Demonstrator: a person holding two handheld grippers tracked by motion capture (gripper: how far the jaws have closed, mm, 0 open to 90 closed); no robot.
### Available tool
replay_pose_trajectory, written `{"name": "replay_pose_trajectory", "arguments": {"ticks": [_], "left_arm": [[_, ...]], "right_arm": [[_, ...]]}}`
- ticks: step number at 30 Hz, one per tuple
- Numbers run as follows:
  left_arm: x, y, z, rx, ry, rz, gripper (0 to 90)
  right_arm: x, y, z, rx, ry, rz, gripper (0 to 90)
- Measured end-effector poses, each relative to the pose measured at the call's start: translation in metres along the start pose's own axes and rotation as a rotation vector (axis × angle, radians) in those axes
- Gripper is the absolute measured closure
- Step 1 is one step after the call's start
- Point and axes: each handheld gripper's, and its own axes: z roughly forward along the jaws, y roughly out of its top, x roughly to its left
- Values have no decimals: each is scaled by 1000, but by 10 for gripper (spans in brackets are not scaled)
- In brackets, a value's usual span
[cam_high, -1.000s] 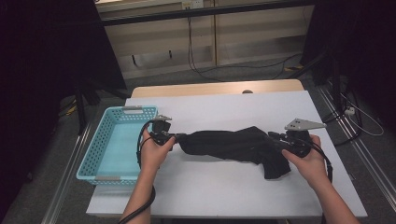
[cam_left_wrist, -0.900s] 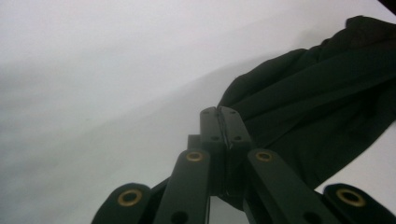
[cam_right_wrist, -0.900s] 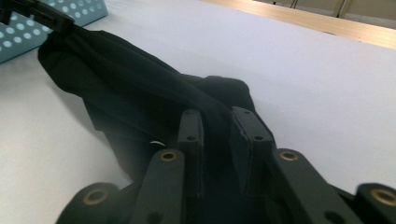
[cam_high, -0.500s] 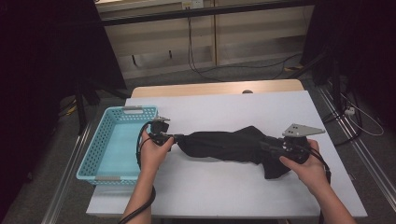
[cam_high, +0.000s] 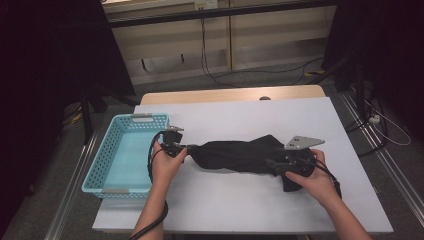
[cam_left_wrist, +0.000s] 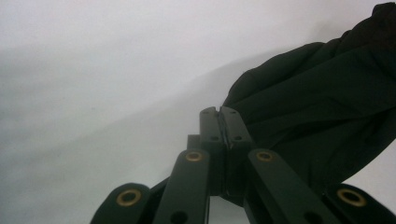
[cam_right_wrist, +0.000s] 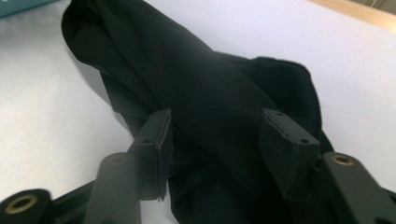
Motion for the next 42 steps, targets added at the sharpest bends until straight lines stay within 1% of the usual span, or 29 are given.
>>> {"name": "replay_pose_trajectory", "arguments": {"ticks": [3,6,8,11,14,15,17,18,20,21,22,23,24,26,27,29,31,32,33,35,37,38,42], "left_arm": [[0,0,1,9,5,9,890],[0,1,1,7,-1,-2,887],[0,1,0,4,-2,4,886],[-2,1,0,7,-2,11,886],[-3,1,1,4,-6,5,880],[-3,1,2,3,-6,7,877],[-3,0,2,6,-9,10,876],[-3,0,2,9,-7,14,876],[-4,-1,3,10,-17,11,876],[-4,-1,3,12,-15,16,877],[-5,-2,3,5,-15,11,876],[-5,-2,3,7,-17,19,876],[-5,-2,3,9,-20,21,876],[-6,-2,3,7,-30,22,871],[-8,-2,4,-7,-34,11,865],[-10,-2,4,-11,-43,21,846],[-11,-1,3,-11,-64,28,794],[-12,-1,3,-14,-66,40,748],[-13,-1,3,-22,-72,56,687],[-15,0,2,-43,-71,82,564],[-18,2,-1,-57,-82,99,486],[-20,2,-3,-67,-82,114,454],[-30,4,-7,-72,-109,171,419]], "right_arm": [[-1,-2,6,33,-18,-11,371],[-3,-6,10,55,-29,-12,369],[-4,-7,13,63,-33,-14,375],[-4,-9,17,90,-44,-29,385],[-5,-11,20,106,-46,-44,414],[-6,-12,20,106,-47,-39,442],[-8,-12,19,103,-52,-40,567],[-10,-11,18,95,-49,-33,624],[-14,-11,13,73,-35,12,719],[-16,-11,10,58,-33,26,750],[-18,-11,7,44,-30,44,799],[-20,-10,3,25,-24,61,835],[-22,-10,0,13,-16,72,857],[-26,-10,-6,-12,-7,94,868],[-28,-9,-9,-18,-10,106,870],[-31,-9,-15,-35,-11,125,872],[-34,-9,-21,-49,-20,133,873],[-36,-9,-23,-57,-23,145,874],[-38,-9,-26,-63,-29,150,874],[-41,-11,-29,-69,-35,163,875],[-44,-13,-30,-67,-47,176,875],[-45,-14,-30,-67,-48,178,875],[-44,-13,-28,-60,-51,175,875]]}}
